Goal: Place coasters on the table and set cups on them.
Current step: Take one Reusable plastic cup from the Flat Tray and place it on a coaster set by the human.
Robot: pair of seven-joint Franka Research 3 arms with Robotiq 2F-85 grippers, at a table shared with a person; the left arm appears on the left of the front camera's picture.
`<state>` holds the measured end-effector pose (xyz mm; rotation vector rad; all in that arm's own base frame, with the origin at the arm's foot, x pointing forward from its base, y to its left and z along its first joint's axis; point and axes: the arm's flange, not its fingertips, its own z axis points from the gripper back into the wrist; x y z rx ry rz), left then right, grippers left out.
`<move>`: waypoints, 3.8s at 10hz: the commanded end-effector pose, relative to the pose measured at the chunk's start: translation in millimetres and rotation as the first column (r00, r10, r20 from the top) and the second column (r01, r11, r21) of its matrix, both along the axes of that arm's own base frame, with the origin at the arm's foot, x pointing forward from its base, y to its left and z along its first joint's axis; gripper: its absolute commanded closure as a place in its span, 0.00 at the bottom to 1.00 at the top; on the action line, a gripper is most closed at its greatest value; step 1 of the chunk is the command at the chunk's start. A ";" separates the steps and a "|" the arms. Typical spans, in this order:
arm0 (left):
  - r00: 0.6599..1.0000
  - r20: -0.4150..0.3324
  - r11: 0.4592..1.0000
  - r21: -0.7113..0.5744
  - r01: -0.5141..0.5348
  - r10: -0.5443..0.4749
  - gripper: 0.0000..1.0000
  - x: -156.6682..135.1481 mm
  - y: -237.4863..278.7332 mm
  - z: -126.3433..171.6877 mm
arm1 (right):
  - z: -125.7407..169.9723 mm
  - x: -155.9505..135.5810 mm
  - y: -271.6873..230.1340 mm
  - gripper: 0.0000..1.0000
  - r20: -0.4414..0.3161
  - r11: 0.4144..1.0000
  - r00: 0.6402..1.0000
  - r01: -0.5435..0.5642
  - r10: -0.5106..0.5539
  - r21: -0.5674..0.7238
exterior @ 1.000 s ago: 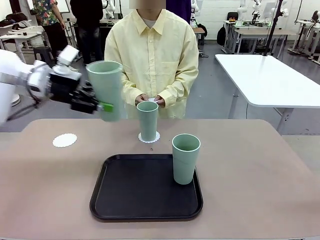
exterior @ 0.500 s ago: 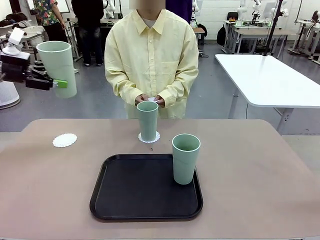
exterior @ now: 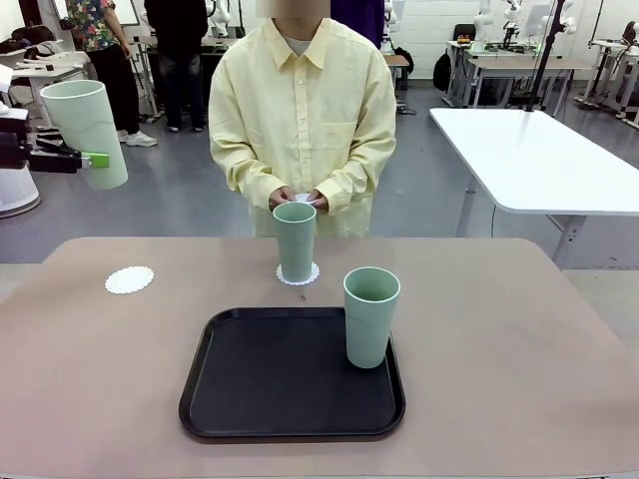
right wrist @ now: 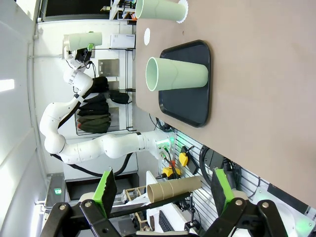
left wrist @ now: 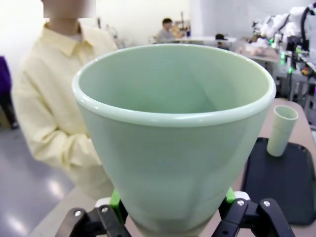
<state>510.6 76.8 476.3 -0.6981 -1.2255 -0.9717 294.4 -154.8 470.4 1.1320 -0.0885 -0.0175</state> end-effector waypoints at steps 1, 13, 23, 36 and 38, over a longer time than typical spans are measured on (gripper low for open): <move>0.999 0.004 0.998 -0.031 -0.047 0.048 0.17 -1.3 5.6 1.7 | 0.8 -0.3 -0.3 0.00 0.008 1.000 1.000 -0.004 0.003 0.010; 0.988 -0.064 0.990 -0.023 0.138 -0.140 0.17 11.5 32.9 -27.5 | 0.8 -0.3 -0.3 0.00 0.008 1.000 1.000 -0.004 0.003 0.010; 0.955 -0.059 0.956 0.010 0.292 -0.291 0.17 73.3 46.3 -173.8 | 0.8 -0.3 -0.3 0.00 0.008 1.000 1.000 -0.004 0.003 0.010; 0.946 -0.119 0.953 -0.014 0.303 -0.302 0.17 72.6 42.0 -197.4 | 0.8 -0.3 -0.3 0.00 0.008 1.000 1.000 -0.004 0.003 0.010; 0.921 -0.080 0.922 0.033 0.385 -0.382 0.17 70.8 41.3 -209.5 | 0.8 -0.3 -0.3 0.00 0.008 1.000 1.000 -0.004 0.003 0.010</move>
